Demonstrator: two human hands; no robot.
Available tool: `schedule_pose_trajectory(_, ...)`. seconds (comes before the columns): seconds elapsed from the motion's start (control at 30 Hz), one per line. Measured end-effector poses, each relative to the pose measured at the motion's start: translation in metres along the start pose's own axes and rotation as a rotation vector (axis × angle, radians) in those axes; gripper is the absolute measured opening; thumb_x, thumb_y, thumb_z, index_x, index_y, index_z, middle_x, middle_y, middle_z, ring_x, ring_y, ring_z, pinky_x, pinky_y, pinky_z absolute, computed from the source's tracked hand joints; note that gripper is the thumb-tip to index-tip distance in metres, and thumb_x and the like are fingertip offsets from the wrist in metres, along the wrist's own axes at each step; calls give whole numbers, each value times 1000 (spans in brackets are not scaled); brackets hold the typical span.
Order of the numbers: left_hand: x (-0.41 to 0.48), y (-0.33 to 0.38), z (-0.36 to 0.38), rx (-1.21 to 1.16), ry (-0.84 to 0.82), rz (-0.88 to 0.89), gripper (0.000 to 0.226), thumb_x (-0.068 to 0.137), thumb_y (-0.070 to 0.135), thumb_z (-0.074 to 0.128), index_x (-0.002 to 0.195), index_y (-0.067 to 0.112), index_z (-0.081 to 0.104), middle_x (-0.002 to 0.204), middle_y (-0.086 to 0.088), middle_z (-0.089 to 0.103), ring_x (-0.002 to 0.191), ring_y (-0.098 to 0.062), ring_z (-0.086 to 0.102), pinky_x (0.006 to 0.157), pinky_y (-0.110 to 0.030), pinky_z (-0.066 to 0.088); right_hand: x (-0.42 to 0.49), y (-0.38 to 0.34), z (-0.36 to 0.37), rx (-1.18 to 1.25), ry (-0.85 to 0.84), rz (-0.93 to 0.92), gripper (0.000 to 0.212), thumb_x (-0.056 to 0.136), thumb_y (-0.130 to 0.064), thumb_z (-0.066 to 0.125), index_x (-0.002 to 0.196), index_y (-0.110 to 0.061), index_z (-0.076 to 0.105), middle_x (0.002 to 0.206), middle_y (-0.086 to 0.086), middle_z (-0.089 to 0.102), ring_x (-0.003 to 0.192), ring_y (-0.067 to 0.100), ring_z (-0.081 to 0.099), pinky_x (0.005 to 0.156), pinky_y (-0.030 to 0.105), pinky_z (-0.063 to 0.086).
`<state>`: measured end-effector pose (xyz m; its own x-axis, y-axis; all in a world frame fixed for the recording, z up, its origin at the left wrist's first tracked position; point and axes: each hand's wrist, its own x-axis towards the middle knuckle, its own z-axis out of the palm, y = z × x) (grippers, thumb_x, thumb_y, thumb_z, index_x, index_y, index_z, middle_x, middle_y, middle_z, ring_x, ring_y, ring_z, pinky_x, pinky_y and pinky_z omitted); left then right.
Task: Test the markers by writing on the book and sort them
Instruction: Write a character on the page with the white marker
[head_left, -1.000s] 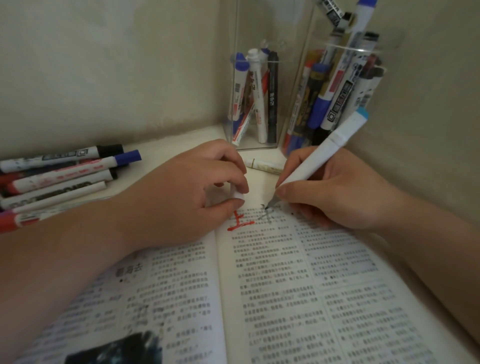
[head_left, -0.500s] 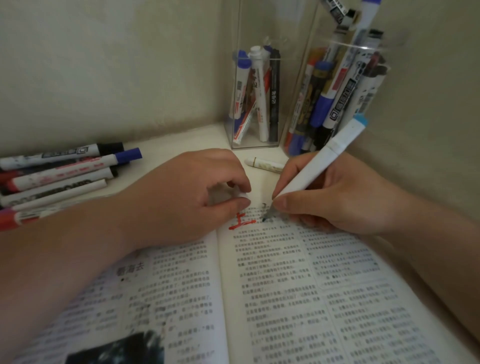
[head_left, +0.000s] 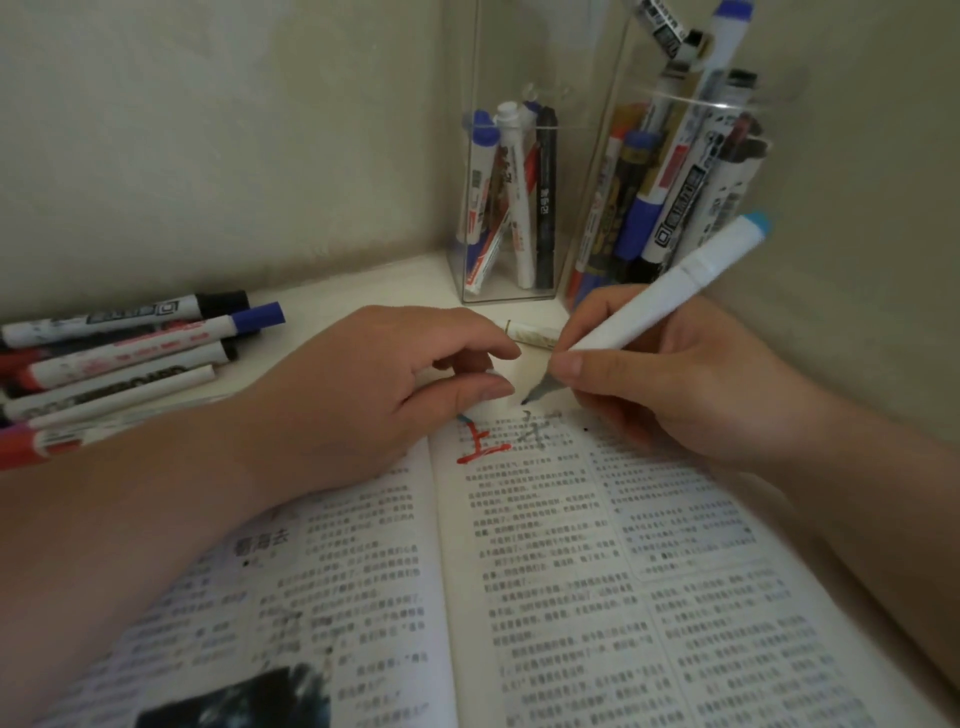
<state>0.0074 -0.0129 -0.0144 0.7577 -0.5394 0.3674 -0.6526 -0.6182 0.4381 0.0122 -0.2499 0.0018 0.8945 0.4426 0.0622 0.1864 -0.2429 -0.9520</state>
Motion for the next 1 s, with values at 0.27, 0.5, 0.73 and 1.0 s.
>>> schedule_pose_trajectory(0.27, -2, 15, -5, -265, -41, -112, 43, 78, 55, 65, 116, 59, 46, 97, 28, 69, 87, 3, 68, 77, -11, 48, 0, 2, 3, 179, 59, -133, 15, 71, -22, 78, 76, -15, 66, 53, 13, 48, 45, 23, 38, 41, 21, 33)
schedule_pose_trajectory(0.5, -2, 20, -3, -336, -71, -134, 51, 75, 50, 71, 118, 56, 46, 94, 22, 73, 82, 0, 71, 76, -14, 51, -6, -5, 10, -35, 20, -176, 21, 83, -15, 81, 79, -7, 62, 56, -3, 59, 50, 9, 52, 48, 18, 41)
schedule_pose_trajectory(0.73, -2, 17, -2, -495, -84, -241, 60, 69, 24, 89, 111, 48, 53, 89, 13, 76, 81, -10, 73, 79, -23, 56, -4, -8, 25, -318, 37, -143, 24, 78, -37, 80, 90, -18, 73, 75, 12, 68, 70, 34, 64, 65, 55, 55)
schedule_pose_trajectory(1.0, 0, 17, 1, -469, -84, -244, 65, 74, 17, 87, 111, 54, 50, 93, 15, 75, 83, -8, 71, 82, -27, 57, -5, -3, 22, -218, 43, -256, 13, 88, -30, 75, 93, -18, 75, 78, 23, 64, 74, 45, 61, 68, 61, 52)
